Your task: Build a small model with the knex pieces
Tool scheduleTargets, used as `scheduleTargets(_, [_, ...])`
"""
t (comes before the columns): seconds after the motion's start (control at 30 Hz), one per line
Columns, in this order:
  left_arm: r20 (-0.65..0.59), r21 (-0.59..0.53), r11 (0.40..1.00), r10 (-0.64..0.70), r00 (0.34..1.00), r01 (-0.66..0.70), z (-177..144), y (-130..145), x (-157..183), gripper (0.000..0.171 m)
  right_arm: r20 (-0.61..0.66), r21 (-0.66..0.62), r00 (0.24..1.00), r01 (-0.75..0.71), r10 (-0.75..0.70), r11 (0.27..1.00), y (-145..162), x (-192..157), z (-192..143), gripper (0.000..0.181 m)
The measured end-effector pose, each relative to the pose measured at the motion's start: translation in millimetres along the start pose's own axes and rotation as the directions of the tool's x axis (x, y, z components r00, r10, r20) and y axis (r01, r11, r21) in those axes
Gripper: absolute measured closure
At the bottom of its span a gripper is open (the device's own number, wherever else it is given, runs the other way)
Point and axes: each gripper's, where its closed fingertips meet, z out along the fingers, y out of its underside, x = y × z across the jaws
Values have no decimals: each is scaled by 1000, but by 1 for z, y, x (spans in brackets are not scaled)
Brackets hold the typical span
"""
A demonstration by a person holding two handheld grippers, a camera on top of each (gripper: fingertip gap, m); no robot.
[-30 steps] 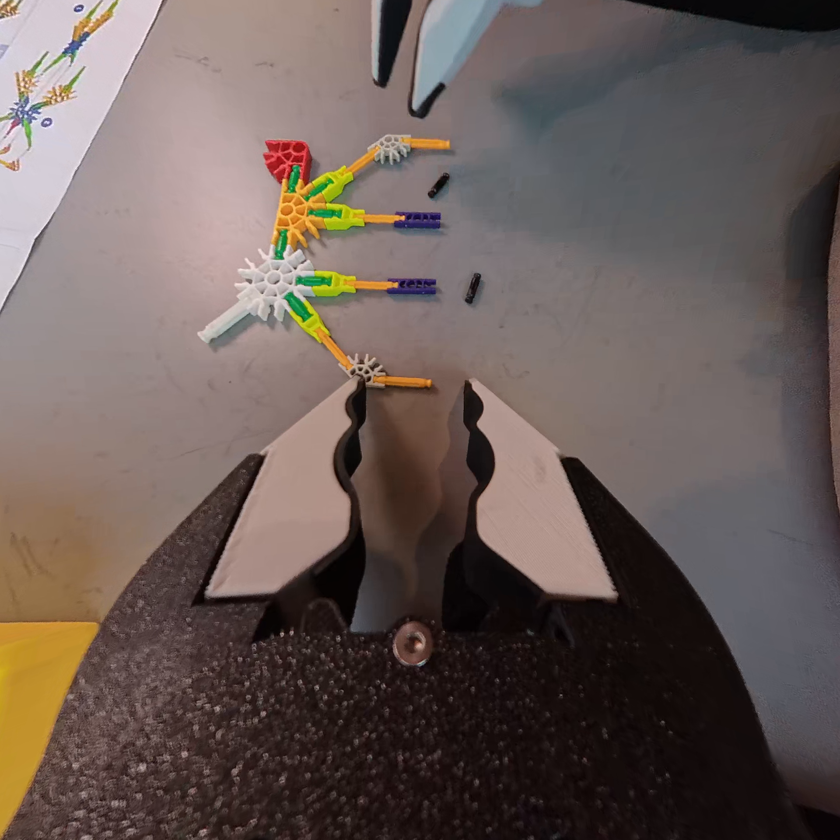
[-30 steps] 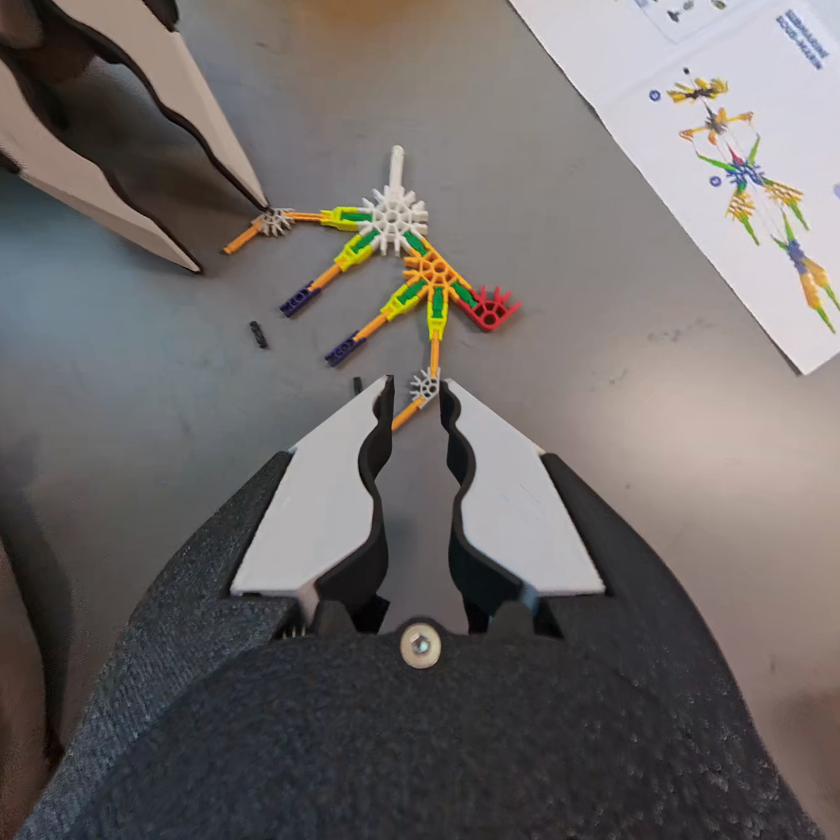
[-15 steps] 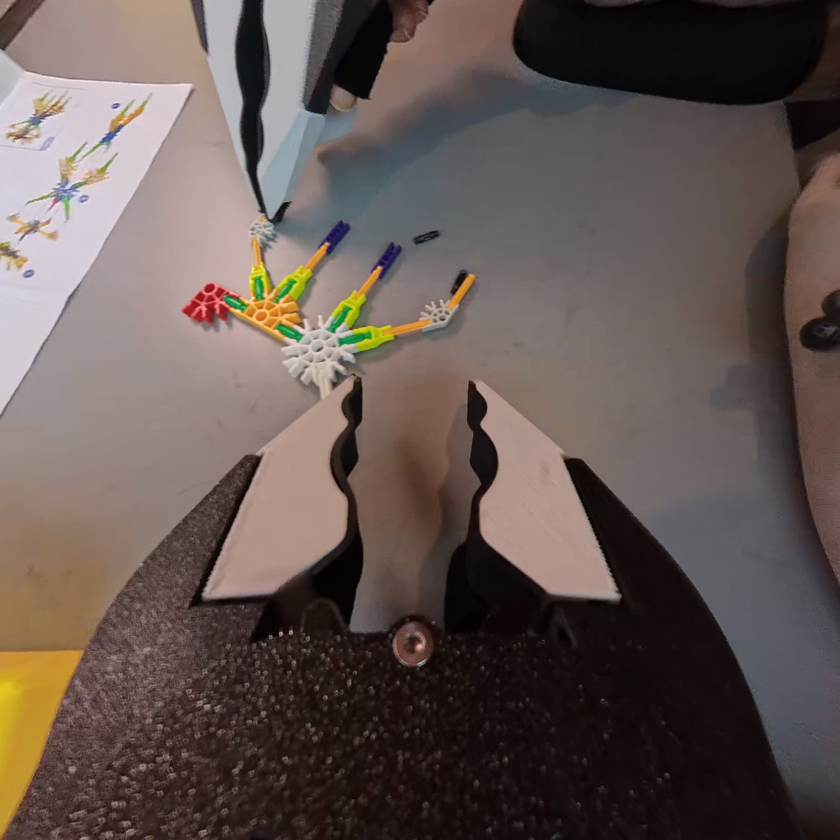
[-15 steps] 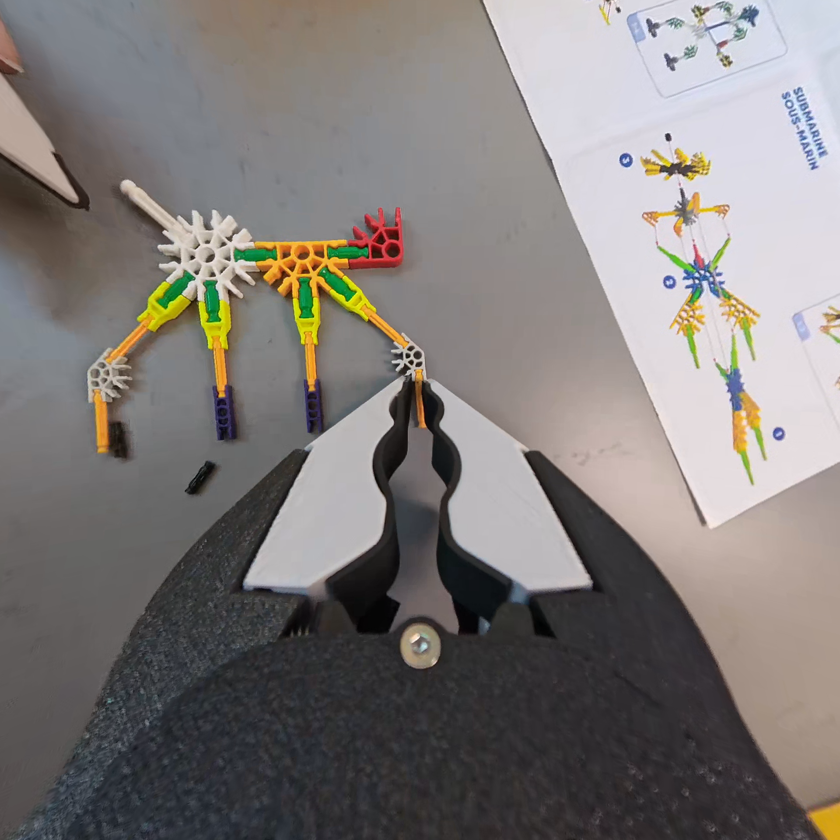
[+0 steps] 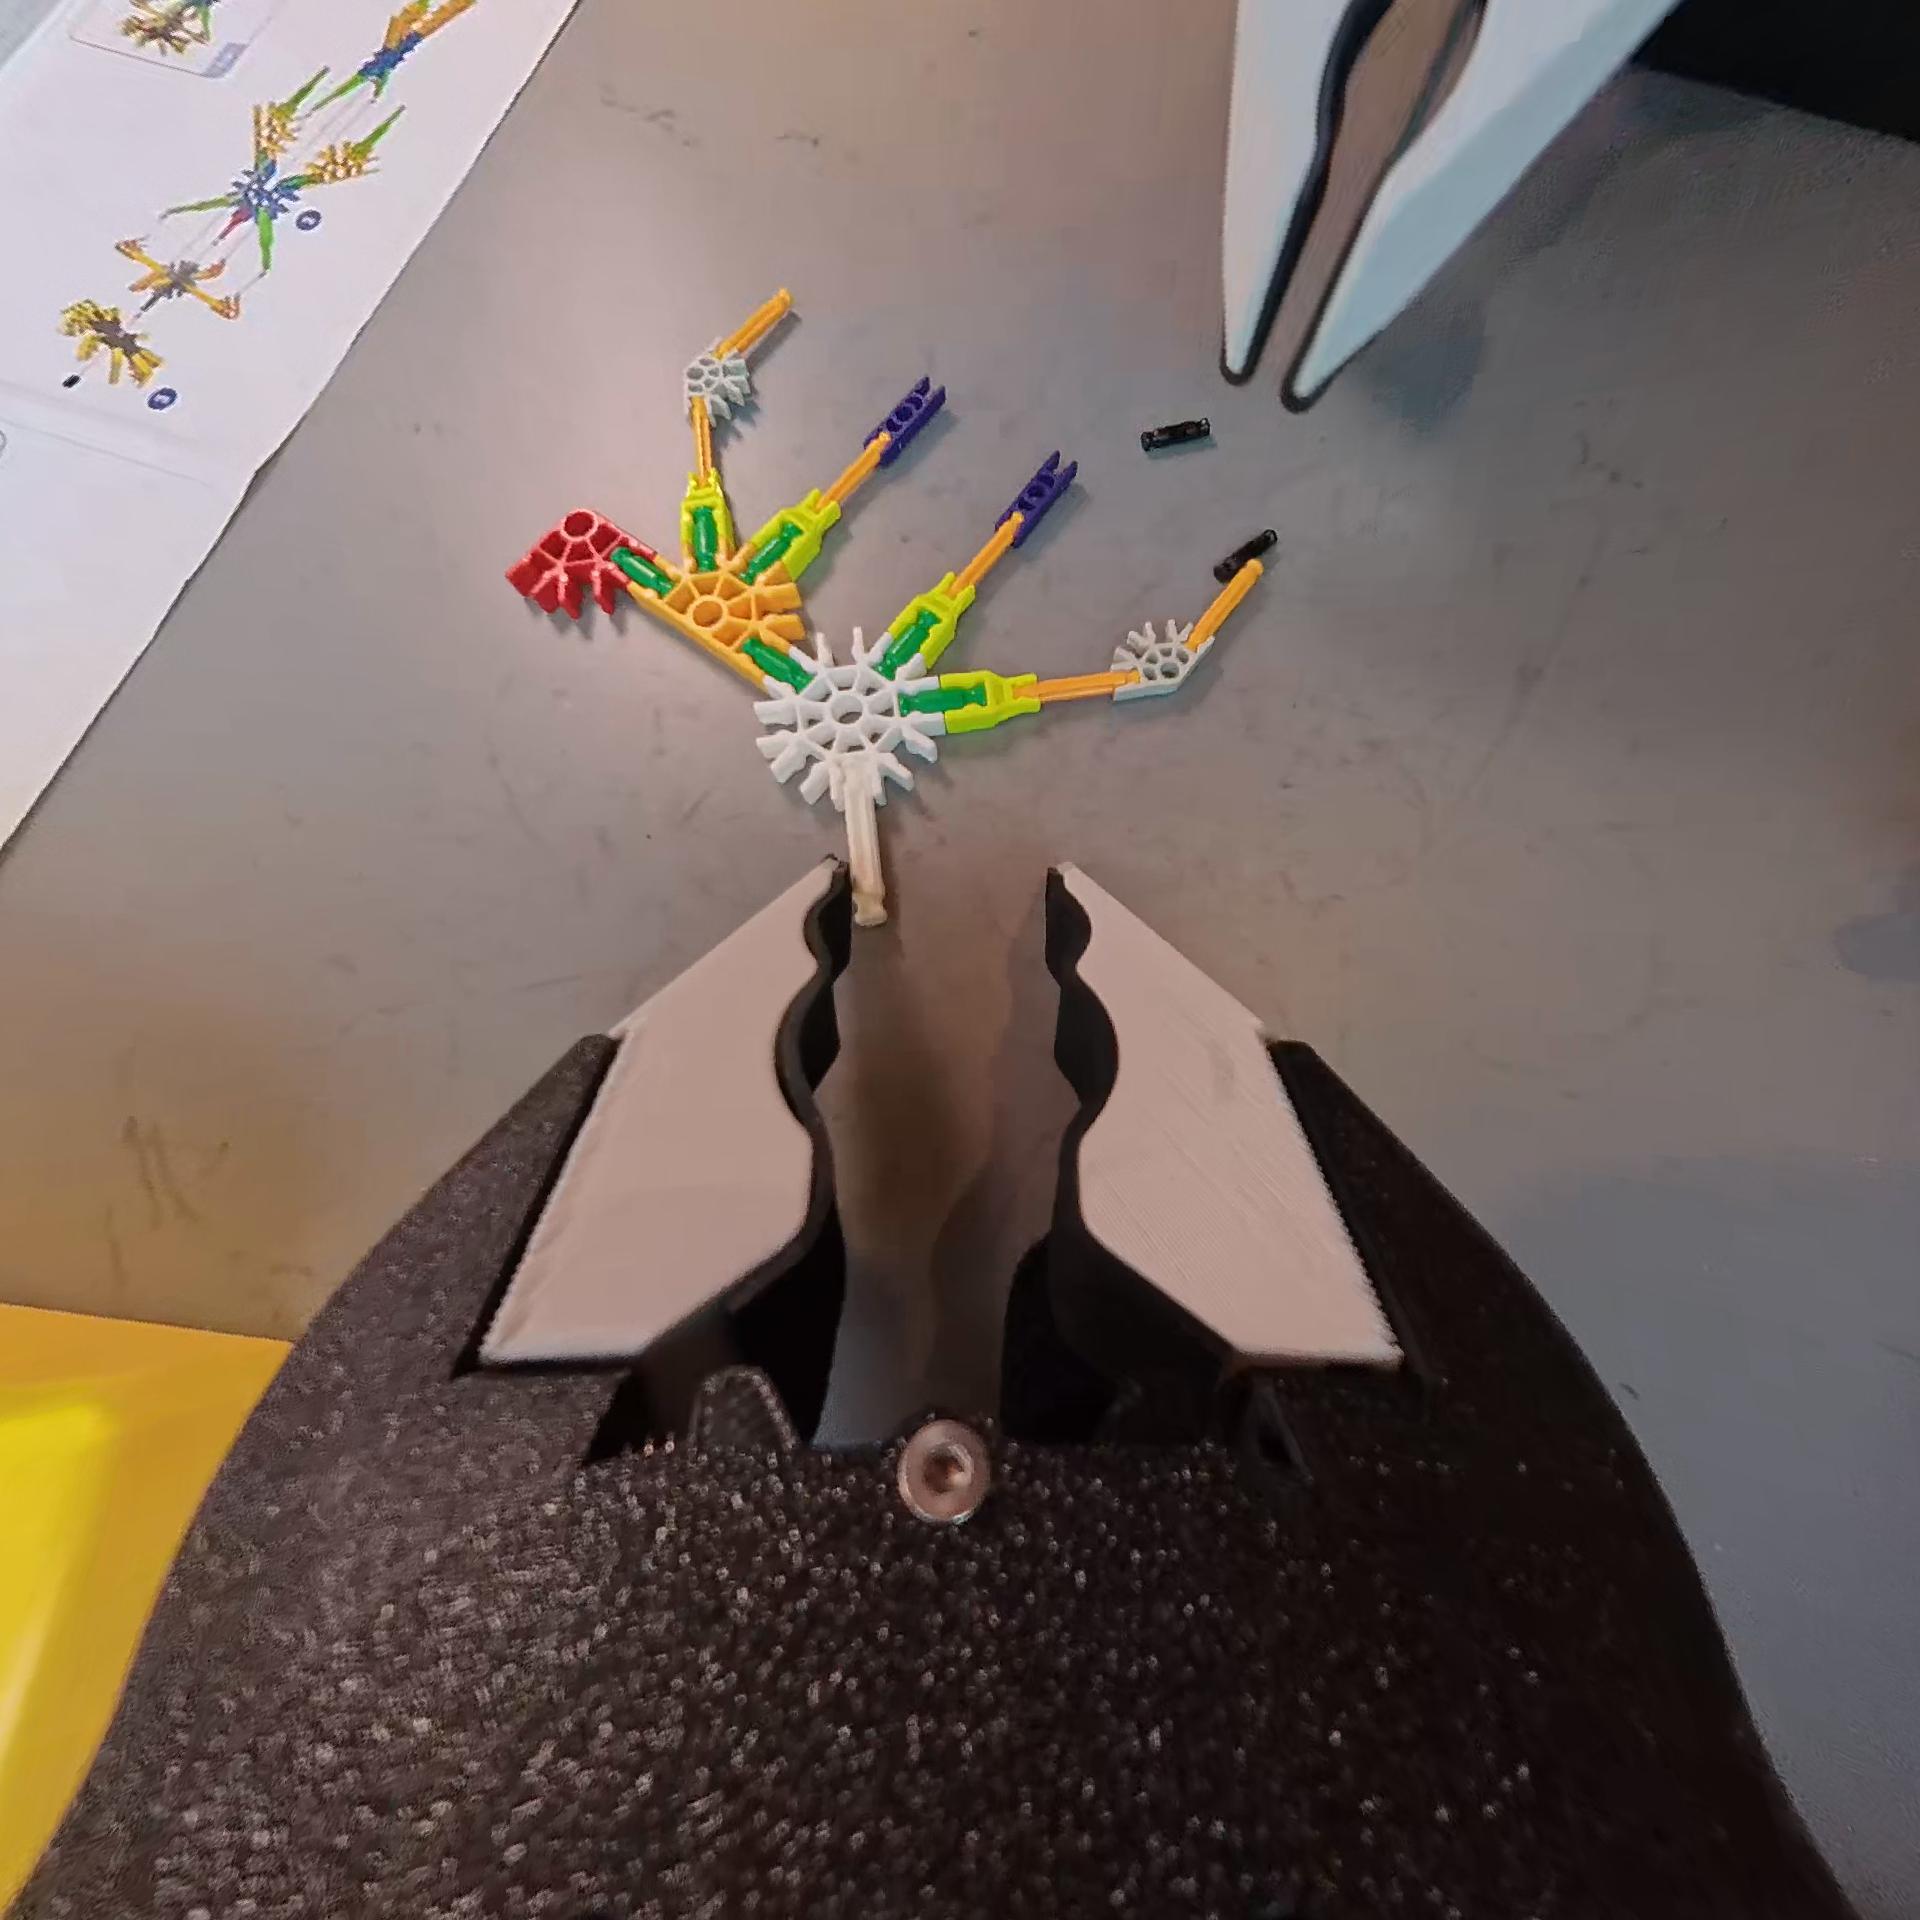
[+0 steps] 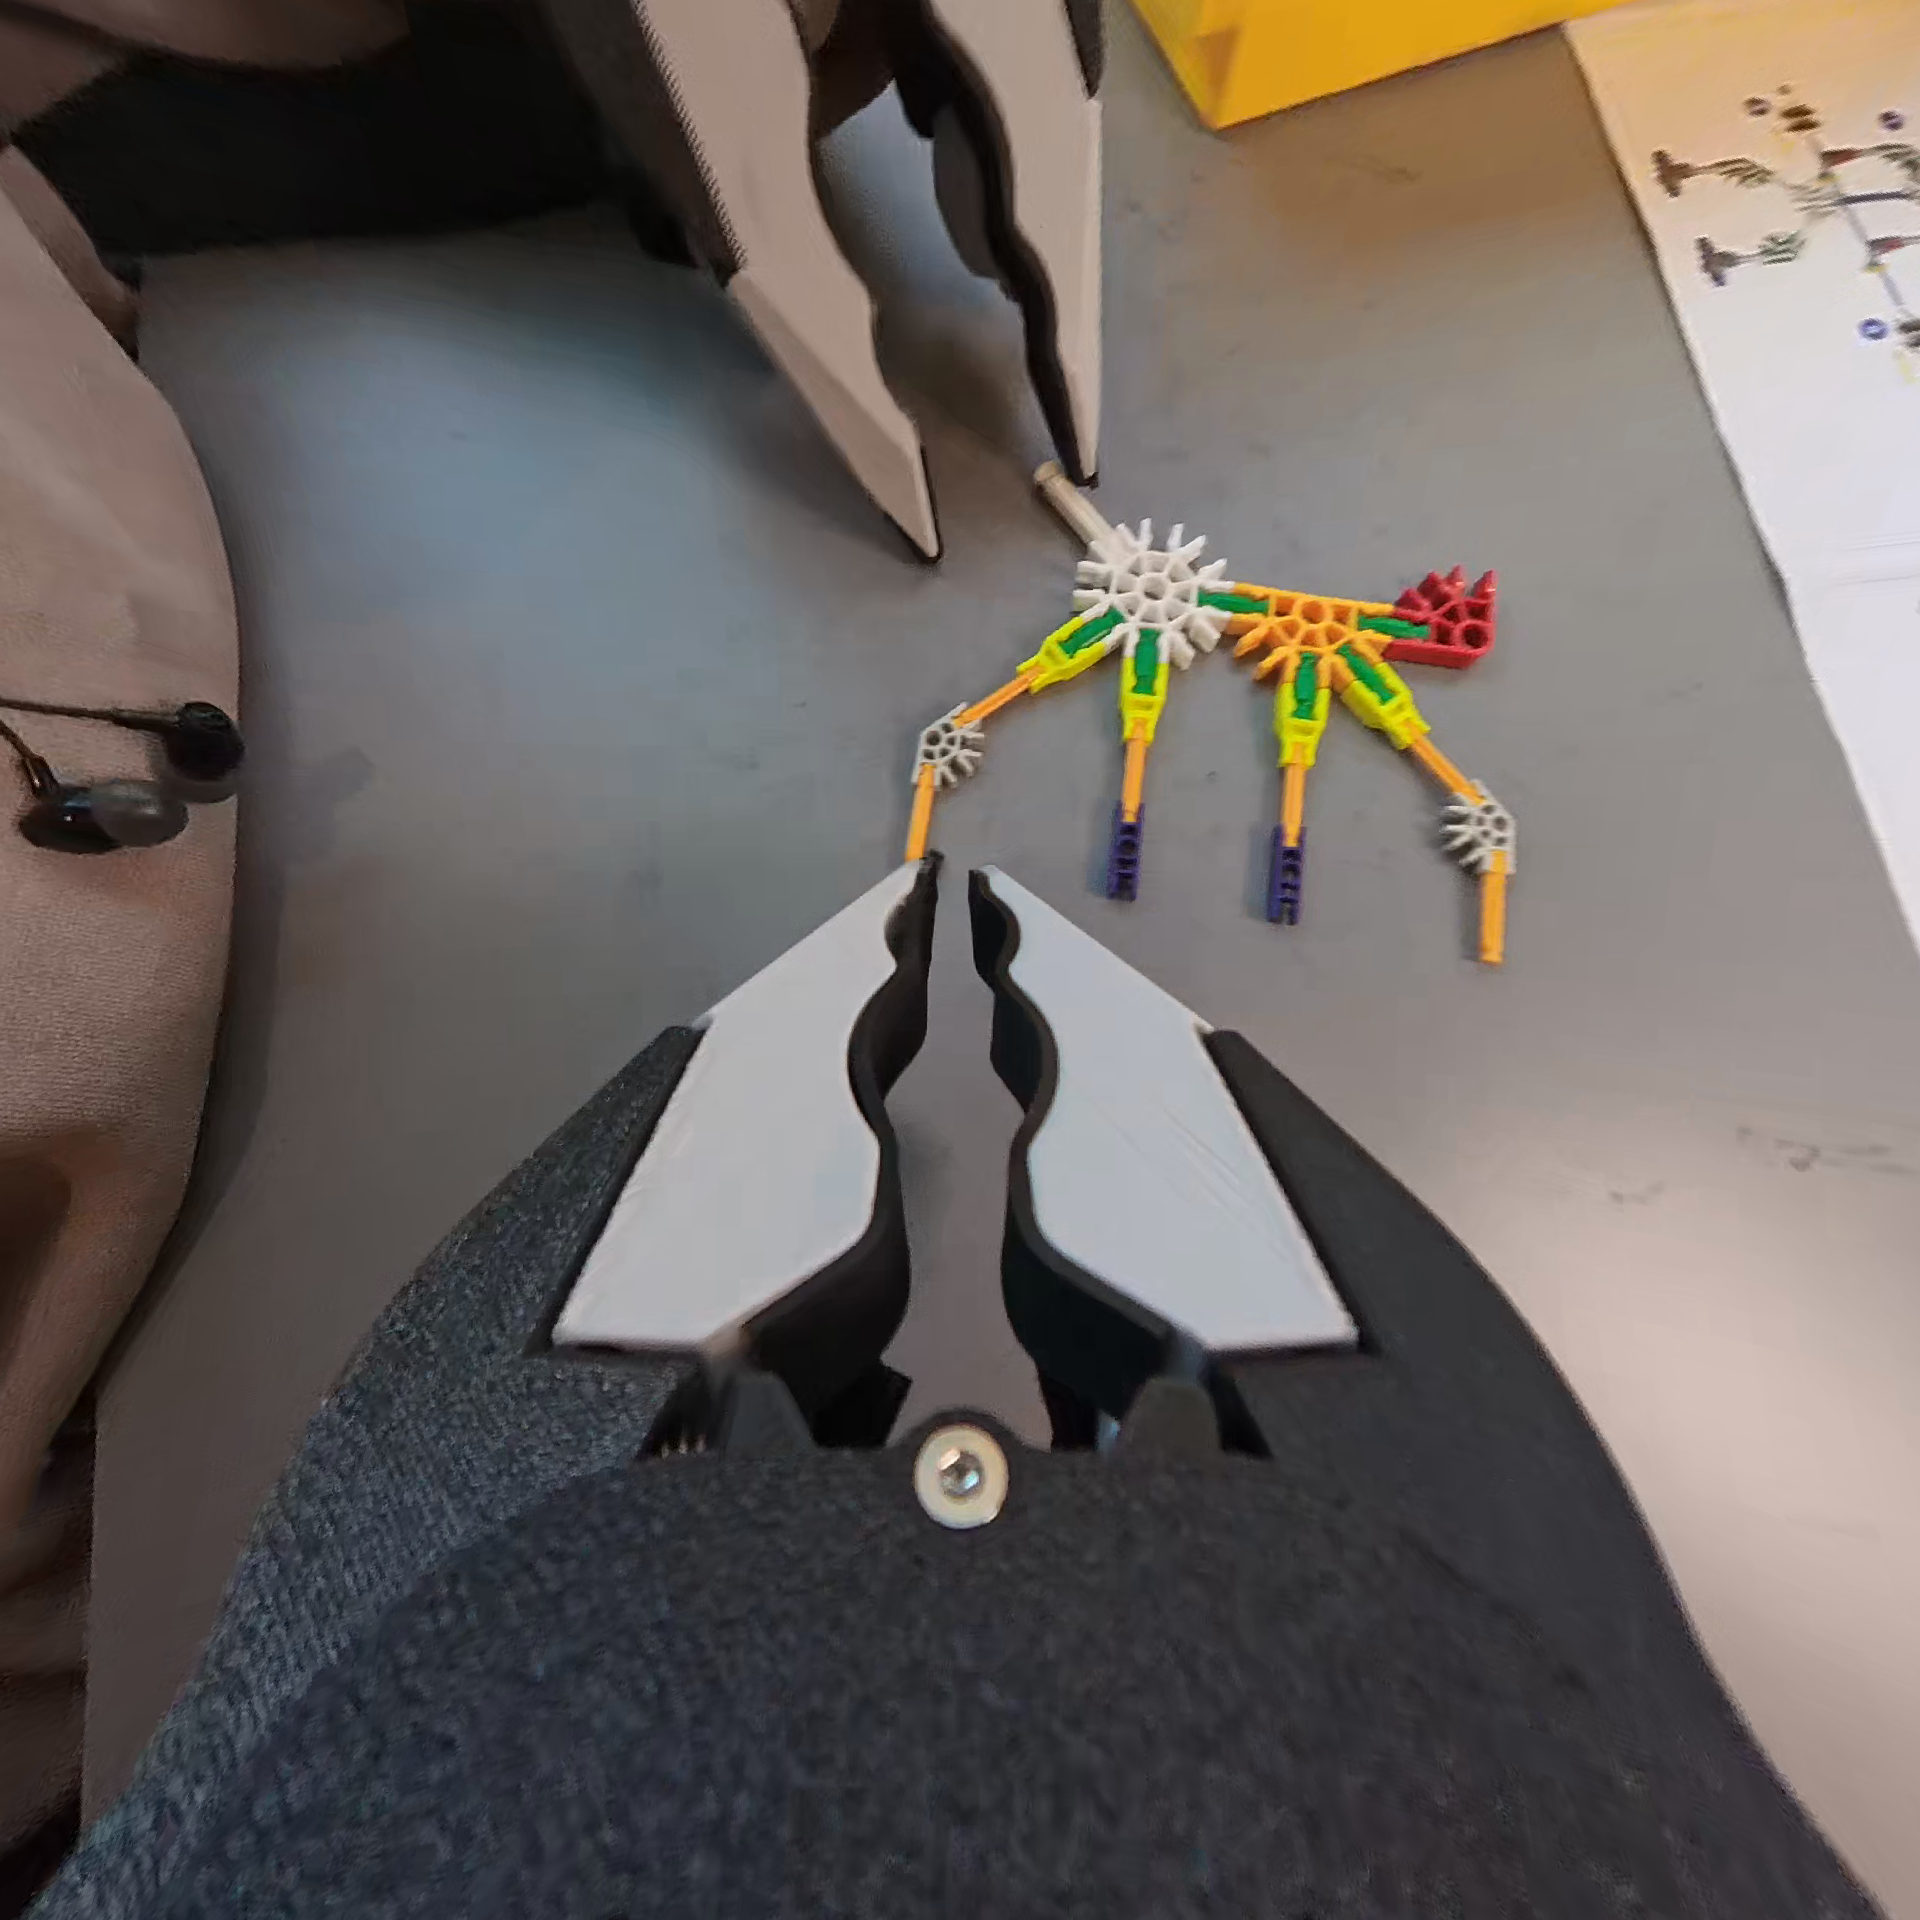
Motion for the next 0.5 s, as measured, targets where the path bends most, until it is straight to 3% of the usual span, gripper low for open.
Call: scheduleTargets(0.5, [-1, -9, 1000, -13, 1000, 13, -4, 4, -3, 141, 28, -108, 999, 19, -16, 994, 16, -1, 20, 177])
